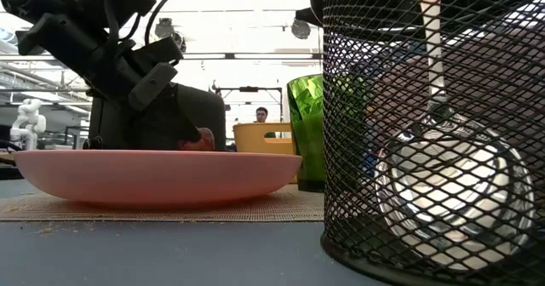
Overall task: Arrange a breakfast setting
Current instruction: Put the apple on the top of the pink plate
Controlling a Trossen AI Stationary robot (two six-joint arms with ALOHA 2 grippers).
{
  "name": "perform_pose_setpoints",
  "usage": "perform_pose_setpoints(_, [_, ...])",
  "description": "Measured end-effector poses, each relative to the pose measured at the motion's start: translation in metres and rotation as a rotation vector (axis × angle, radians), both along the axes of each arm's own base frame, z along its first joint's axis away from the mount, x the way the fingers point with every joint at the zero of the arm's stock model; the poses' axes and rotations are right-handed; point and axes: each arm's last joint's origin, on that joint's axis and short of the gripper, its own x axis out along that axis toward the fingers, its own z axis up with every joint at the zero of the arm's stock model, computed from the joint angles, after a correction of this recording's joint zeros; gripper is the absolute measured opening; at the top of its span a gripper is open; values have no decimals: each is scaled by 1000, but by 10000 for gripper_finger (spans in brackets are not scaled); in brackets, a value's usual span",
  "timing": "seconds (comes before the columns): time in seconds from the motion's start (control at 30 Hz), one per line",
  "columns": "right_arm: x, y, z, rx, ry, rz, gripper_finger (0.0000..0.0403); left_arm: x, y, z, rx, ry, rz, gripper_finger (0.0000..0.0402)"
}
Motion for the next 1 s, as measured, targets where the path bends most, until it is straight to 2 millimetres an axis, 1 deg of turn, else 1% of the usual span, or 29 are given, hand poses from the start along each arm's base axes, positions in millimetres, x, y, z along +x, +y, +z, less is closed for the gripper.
perform_pose_setpoints(0.23, [0, 0, 0, 0, 0, 0, 380, 0, 0, 0, -3, 0, -2, 282])
perform_pose_setpoints(0.5, [0, 0, 0, 0, 0, 0, 380, 0, 0, 0, -3, -1, -1, 308])
perform_pose_setpoints(1.0, [0, 0, 0, 0, 0, 0, 380, 0, 0, 0, -38, -22, 28, 383])
